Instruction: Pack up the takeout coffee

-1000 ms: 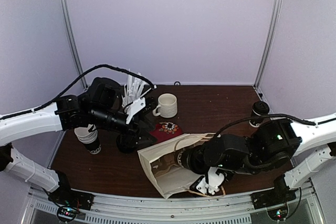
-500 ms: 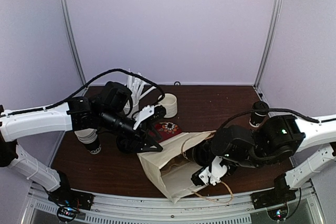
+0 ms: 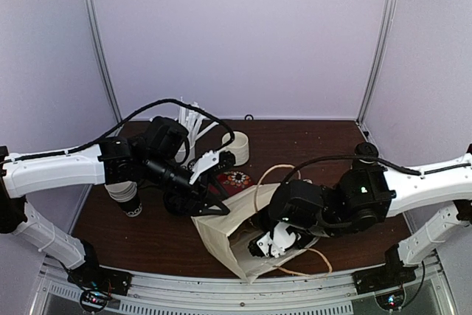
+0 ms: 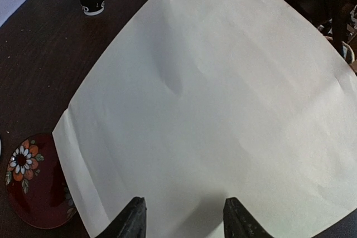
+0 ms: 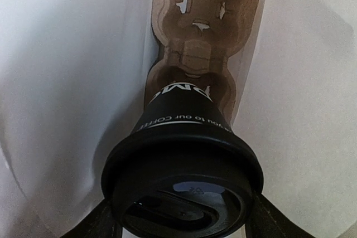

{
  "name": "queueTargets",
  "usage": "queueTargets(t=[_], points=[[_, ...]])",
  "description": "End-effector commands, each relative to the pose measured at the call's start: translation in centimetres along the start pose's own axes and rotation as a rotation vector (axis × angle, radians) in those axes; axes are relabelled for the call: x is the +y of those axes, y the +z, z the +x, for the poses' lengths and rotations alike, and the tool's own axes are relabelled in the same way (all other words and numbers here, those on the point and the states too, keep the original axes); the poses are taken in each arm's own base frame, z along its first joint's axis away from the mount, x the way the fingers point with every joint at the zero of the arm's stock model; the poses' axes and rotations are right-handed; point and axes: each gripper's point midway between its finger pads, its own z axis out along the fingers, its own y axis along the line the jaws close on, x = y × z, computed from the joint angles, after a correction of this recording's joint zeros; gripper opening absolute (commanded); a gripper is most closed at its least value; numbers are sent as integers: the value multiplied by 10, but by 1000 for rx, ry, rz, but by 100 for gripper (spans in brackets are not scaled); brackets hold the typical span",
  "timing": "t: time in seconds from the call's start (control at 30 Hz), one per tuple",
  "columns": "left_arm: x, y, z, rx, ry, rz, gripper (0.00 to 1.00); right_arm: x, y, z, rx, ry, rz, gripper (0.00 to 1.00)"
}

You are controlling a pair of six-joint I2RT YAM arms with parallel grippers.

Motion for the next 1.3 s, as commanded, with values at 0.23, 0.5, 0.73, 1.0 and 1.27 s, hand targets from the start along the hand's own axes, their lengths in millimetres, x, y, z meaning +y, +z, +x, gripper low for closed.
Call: queueTargets(t=[0.23,0.5,0.73,1.0,1.27], points=[[2,0,-8,-16,45,-21,48,-29,16,-5,7,80,32,57],[29,-7,1,34,56,-174,49,-37,16,-11,-24,92,52,55],[37,-81,-45,-69,116,-421,59,-46,4,-20,-72,131,22,56],[36,-93,-37,-36,122,-461,62,-39,4,-35,-143,120,-13,56],[52,-88,-36,-51,111,-518,62,-41,-14,-63,-216,135,-55,57]])
